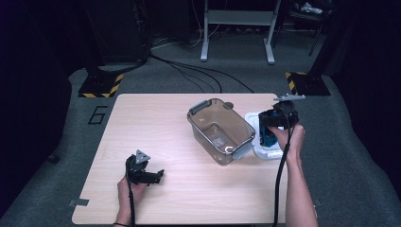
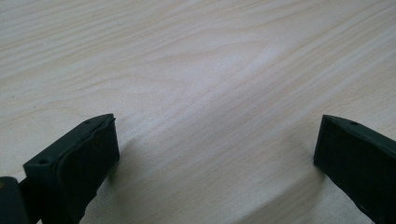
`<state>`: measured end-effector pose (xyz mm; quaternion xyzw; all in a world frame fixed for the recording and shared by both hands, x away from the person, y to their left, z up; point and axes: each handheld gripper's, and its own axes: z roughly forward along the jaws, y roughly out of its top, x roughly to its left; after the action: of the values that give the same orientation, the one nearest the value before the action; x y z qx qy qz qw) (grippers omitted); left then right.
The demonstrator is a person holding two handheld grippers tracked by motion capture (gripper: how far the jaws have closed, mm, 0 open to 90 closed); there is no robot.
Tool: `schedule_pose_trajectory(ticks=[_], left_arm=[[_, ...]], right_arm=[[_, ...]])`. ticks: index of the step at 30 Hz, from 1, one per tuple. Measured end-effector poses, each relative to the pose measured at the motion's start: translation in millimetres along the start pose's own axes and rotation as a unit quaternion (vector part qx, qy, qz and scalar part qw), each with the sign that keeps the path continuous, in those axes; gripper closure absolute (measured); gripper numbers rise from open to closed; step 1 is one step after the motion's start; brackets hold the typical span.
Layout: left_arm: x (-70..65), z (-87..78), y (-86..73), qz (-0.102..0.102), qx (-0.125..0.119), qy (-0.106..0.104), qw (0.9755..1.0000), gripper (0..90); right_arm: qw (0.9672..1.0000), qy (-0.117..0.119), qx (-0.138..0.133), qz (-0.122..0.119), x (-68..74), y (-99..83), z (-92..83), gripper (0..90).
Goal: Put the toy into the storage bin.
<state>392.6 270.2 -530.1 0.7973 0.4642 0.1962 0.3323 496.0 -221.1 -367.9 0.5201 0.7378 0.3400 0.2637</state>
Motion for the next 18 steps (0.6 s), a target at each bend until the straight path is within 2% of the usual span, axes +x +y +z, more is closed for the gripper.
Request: schedule_pose_trajectory(ticks=[12, 18], left_arm=[[0.0, 0.0, 0.0, 0.0, 0.0, 0.0, 1.0, 0.1], [0.0, 0.0, 0.0, 0.0, 0.0, 0.0, 1.0, 0.0]], right_arm=[[0.9998, -0.007, -0.014, -0.015, 4.6, 18.4, -1.2, 24.0], [0.9993, -0.012, -0.025, -0.027, 6.8, 29.6, -7.5, 24.1]])
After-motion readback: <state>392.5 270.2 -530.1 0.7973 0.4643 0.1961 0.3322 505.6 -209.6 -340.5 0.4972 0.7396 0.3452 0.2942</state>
